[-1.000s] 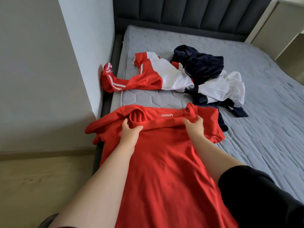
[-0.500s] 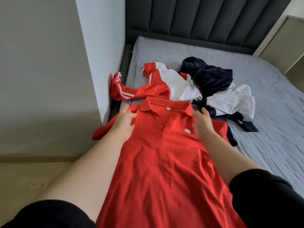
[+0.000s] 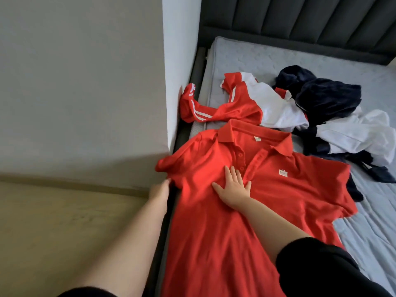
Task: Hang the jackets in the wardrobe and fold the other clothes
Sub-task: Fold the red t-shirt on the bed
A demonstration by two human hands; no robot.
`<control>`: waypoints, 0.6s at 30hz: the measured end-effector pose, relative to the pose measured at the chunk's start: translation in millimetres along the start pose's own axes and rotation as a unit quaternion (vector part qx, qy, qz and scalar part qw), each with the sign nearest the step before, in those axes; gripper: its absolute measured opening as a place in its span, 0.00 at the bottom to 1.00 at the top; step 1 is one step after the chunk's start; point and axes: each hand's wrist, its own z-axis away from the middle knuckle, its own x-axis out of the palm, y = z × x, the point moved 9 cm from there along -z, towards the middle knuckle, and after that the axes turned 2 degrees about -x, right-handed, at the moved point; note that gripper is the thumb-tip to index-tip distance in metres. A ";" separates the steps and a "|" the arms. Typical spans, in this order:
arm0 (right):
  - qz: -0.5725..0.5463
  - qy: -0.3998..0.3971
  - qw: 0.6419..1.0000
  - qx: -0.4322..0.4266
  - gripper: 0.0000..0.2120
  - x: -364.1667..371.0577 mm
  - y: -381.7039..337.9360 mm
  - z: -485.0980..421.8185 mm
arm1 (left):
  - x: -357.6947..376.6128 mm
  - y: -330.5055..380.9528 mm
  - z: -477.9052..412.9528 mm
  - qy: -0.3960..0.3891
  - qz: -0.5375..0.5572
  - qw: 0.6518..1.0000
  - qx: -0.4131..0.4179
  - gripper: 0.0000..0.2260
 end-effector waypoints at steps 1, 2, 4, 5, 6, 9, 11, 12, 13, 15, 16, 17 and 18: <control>0.006 0.002 1.000 -0.001 0.38 2.2 0.9 -1.6 | -0.1 -1.6 -4.8 -0.018 0.036 0.999 -0.003 0.17; 0.011 0.003 1.000 -0.001 0.38 3.6 1.9 -3.0 | 2.0 0.1 -6.1 -0.043 0.083 0.996 -0.011 0.15; 0.014 -0.002 1.000 -0.002 0.39 6.3 2.3 -4.2 | 6.3 11.0 -2.9 -0.072 0.152 0.986 -0.011 0.13; 0.012 -0.006 1.000 -0.001 0.39 7.1 2.6 -5.0 | 7.5 16.8 -1.4 -0.069 0.172 0.983 0.001 0.15; 0.007 -0.012 1.000 0.002 0.39 7.3 3.2 -5.9 | 7.4 20.5 0.5 -0.051 0.193 0.980 0.006 0.18; -0.024 -0.030 0.999 0.015 0.39 6.4 6.7 -9.4 | 5.4 32.6 17.9 0.001 0.264 0.964 0.024 0.20; -0.046 -0.039 0.998 0.017 0.39 4.9 7.7 -9.9 | -0.9 46.2 33.4 0.051 0.320 0.945 0.042 0.18; -0.057 -0.041 0.997 0.016 0.39 4.2 7.9 -9.8 | -4.8 56.7 42.7 0.083 0.336 0.936 0.070 0.18; -0.069 -0.043 0.997 0.015 0.39 3.1 8.1 -9.3 | -7.7 71.1 54.6 0.112 0.321 0.933 0.121 0.18; -0.091 -0.047 0.995 0.010 0.37 -0.1 7.8 -9.5 | -4.7 107.9 96.3 0.156 0.162 0.934 0.277 0.17; -0.122 -0.047 0.991 0.006 0.36 -3.3 7.6 -9.2 | 9.0 124.0 121.2 0.148 0.063 0.912 0.377 0.16; -0.184 -0.041 0.982 0.002 0.33 -7.9 6.6 -8.1 | 29.3 132.5 147.3 0.115 -0.024 0.873 0.474 0.15; -0.285 -0.031 0.958 0.005 0.28 -14.1 8.0 -6.3 | 52.0 130.1 170.0 0.068 -0.111 0.827 0.547 0.15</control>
